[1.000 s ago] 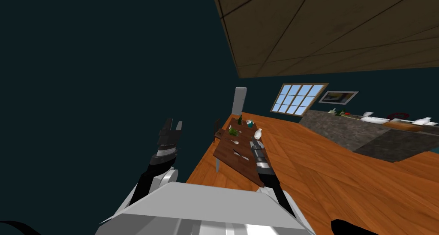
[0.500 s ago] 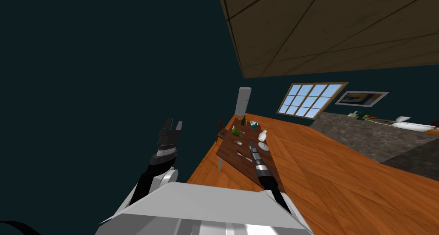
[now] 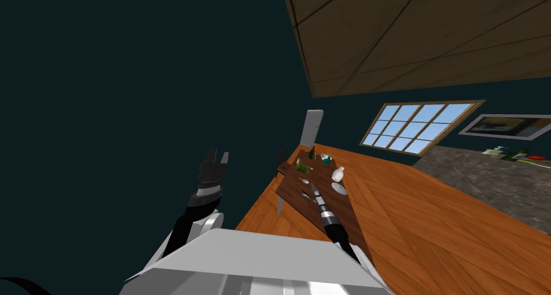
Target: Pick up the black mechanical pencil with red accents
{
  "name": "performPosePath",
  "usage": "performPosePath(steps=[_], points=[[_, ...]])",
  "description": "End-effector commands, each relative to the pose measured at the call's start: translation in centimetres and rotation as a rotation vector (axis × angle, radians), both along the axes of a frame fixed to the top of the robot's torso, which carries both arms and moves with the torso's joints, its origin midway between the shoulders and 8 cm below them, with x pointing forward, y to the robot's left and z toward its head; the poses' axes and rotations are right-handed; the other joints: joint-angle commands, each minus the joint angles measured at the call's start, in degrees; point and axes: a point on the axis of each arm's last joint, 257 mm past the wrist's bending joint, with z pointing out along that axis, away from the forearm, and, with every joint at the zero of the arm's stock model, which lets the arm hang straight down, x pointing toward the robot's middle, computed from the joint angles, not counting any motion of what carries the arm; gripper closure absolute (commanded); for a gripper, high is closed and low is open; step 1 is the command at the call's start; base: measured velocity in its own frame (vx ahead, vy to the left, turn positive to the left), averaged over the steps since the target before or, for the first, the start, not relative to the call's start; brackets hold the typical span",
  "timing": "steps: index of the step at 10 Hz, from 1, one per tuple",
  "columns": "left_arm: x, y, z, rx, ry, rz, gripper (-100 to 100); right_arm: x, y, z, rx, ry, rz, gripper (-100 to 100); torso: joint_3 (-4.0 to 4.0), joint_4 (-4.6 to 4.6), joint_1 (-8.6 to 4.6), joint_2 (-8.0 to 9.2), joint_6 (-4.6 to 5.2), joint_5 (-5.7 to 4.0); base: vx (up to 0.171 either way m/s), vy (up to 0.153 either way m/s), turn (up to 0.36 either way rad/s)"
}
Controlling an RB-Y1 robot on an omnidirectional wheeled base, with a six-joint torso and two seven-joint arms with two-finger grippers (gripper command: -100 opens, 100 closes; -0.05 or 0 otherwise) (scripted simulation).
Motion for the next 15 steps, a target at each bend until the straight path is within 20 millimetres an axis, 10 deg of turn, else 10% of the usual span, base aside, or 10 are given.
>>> performPosePath(steps=[1,12,15], points=[[0.0,0.0,0.0,0.0,0.0,0.0,0,-0.4,-0.2,-2.0,-0.026,0.046,-0.005,-100,0.0,0.0,0.0,0.0,0.0,0.0,-0.028,0.019,0.103],[0.0,0.0,0.0,0.0,0.0,0.0,0,-6.3,-5.8,-18.7,-0.421,0.484,0.01,-100,-0.05,-0.02,-0.13,-0.1,0.02,-0.02,-0.013,0.006,0.211],[0.0,0.0,0.0,0.0,0.0,0.0,0,-7.6,-6.8,-20.7,-0.482,0.545,0.019,-100,-0.06,-0.02,-0.16,-0.1,0.09,-0.02,0.0,-0.009,0.102]])
